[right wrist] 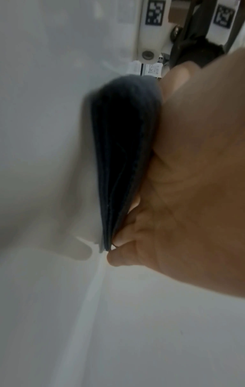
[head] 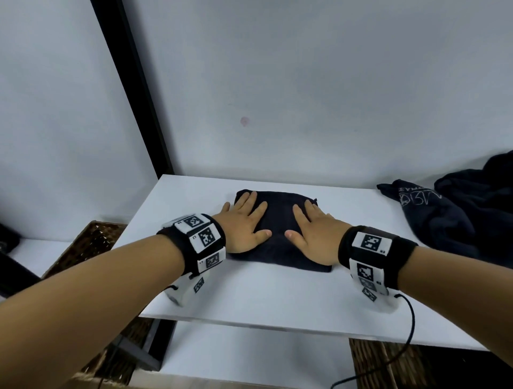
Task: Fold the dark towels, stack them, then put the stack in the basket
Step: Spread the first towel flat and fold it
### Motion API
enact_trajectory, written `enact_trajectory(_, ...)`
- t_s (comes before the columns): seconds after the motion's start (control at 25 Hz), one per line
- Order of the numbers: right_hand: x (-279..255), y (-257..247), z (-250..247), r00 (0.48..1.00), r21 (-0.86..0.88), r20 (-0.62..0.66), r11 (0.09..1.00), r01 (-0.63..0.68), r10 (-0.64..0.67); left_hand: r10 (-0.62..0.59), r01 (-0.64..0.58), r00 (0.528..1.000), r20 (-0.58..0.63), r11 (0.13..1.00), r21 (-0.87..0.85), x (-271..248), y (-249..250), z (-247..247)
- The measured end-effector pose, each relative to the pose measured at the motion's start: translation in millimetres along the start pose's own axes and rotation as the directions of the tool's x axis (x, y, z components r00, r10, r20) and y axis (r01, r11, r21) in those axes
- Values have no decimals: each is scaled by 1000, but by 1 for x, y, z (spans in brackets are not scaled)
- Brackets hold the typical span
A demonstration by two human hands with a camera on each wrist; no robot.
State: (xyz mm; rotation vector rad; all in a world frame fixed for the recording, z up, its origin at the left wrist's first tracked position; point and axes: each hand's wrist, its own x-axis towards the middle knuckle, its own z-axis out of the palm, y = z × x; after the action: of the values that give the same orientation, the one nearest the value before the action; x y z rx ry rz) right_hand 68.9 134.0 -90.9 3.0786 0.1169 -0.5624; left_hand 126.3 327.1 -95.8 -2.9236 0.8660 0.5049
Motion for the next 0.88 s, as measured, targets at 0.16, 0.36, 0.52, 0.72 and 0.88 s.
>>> enact_trajectory(0.16, 4, -1, 3, 1000, 17, 24, 1000, -9, 9, -31, 31, 999, 26, 999, -18, 6, -2, -2)
enact_trajectory(0.36, 6, 1, 4, 998, 102, 55, 994, -28, 23, -62, 62, 998, 24, 998, -16, 7, 1, -1)
enact_trajectory(0.52, 6, 1, -1, 997, 194, 66, 980, -41, 29, -29, 29, 998, -56, 1000, -6, -14, 6, -3)
enact_trajectory(0.72, -26, 7, -22, 998, 286, -16, 957, 57, -55, 129, -109, 986, -101, 976, 189, -67, 8, 2)
enact_trajectory(0.88, -60, -4, -10, 972, 109, 134, 978, 180, -194, 139, -142, 990, 38, 984, 102, -92, 3, 11)
